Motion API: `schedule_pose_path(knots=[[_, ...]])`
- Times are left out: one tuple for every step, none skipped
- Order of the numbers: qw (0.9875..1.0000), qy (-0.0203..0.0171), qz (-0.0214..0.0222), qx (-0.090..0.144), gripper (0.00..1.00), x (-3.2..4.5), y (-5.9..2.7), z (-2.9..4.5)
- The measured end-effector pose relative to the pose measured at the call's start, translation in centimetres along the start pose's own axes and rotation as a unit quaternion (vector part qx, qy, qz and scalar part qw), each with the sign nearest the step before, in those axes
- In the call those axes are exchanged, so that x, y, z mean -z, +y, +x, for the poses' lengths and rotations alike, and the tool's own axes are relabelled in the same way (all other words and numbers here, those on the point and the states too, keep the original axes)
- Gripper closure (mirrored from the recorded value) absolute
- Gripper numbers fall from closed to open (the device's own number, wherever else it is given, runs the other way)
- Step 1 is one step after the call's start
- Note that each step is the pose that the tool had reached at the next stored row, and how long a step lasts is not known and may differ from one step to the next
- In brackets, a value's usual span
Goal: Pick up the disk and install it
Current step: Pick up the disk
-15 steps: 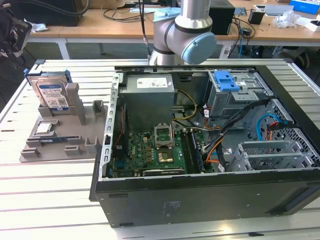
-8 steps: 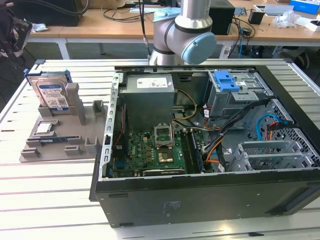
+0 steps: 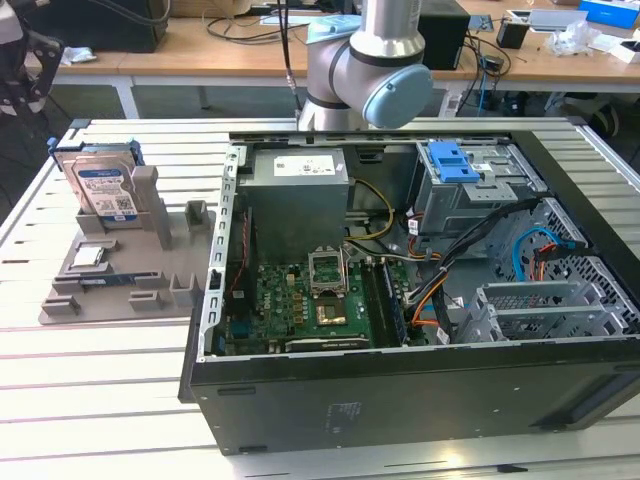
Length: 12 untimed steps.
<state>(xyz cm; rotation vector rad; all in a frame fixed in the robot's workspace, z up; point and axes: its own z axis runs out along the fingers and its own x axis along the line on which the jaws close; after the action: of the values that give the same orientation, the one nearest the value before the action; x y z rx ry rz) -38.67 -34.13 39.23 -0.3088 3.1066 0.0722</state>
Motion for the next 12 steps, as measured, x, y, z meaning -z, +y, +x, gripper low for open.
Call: schedule_pose_path(knots=[[0.9999,0.0006,-0.0003,0.015,0.89,0.0,0.0,0.0],[0.9997,0.0011,-0.0006,0.025,0.89,0.0,0.0,0.0],[0.9995,0.0014,-0.0008,0.032,0.89,0.0,0.0,0.0],[0.9992,0.0017,-0.0009,0.039,0.89,0.0,0.0,0.0],[0.9989,0.0021,-0.0011,0.048,0.89,0.0,0.0,0.0],[0.9986,0.0023,-0.0013,0.053,0.89,0.0,0.0,0.0],[0.9981,0.0027,-0.0015,0.062,0.89,0.0,0.0,0.0],[0.9976,0.003,-0.0016,0.069,0.89,0.0,0.0,0.0],[0.9972,0.0033,-0.0017,0.075,0.89,0.0,0.0,0.0],[0.9968,0.0035,-0.0019,0.08,0.89,0.0,0.0,0.0],[0.9962,0.0038,-0.002,0.086,0.89,0.0,0.0,0.0],[0.9956,0.0041,-0.0022,0.093,0.89,0.0,0.0,0.0]])
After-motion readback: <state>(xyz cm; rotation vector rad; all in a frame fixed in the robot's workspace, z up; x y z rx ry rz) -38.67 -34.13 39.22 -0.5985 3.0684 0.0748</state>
